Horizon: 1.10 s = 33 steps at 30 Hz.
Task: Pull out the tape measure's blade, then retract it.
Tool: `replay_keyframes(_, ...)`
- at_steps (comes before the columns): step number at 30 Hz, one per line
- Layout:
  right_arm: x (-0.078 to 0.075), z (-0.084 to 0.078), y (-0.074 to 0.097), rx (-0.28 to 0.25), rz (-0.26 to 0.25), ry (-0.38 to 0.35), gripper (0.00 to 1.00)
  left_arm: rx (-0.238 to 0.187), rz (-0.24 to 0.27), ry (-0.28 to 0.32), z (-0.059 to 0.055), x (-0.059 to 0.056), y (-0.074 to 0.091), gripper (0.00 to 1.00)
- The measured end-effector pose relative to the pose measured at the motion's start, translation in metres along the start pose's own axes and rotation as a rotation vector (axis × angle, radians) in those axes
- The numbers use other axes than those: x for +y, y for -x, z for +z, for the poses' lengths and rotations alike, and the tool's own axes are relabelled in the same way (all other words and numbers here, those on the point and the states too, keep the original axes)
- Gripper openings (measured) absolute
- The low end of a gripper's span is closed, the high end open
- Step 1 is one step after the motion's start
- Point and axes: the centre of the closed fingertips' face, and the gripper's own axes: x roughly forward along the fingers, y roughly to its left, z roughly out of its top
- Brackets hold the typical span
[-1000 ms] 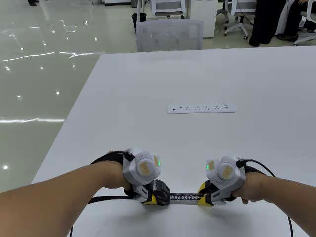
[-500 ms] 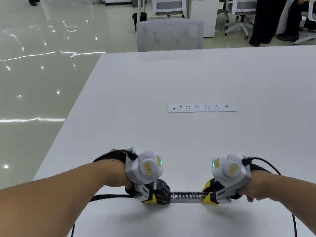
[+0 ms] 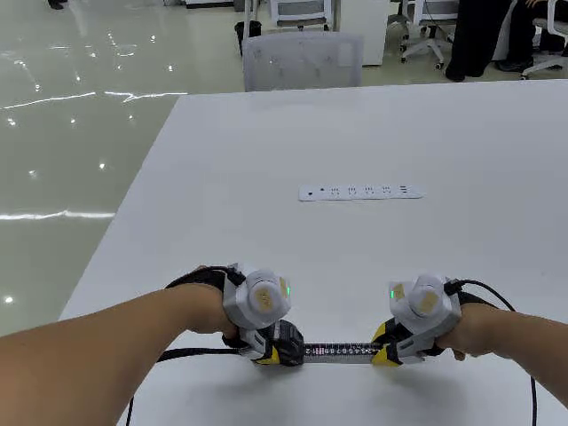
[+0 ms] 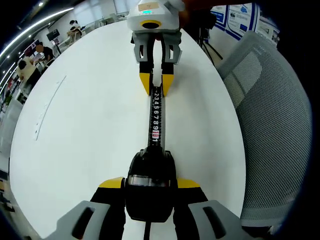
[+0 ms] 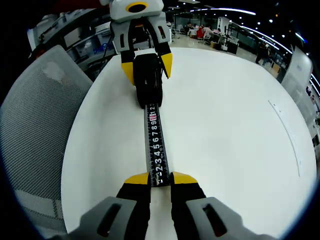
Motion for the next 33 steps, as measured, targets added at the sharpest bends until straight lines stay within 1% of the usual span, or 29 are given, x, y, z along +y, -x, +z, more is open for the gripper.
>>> replay_keyframes(11, 0.0, -0.008, 0.007, 0.001, 0.0, -0.012, 0.13, -0.001, 0.0, 0.007, 0.001, -0.001, 0.0, 0.34)
replay_keyframes(17, 0.001, -0.013, 0.013, 0.001, -0.003, -0.016, 0.13, 0.008, -0.006, 0.007, 0.001, -0.001, 0.0, 0.34)
replay_keyframes(33, -0.002, -0.024, 0.017, 0.006, -0.008, -0.023, 0.13, 0.007, -0.01, 0.019, 0.001, -0.001, -0.001, 0.34)
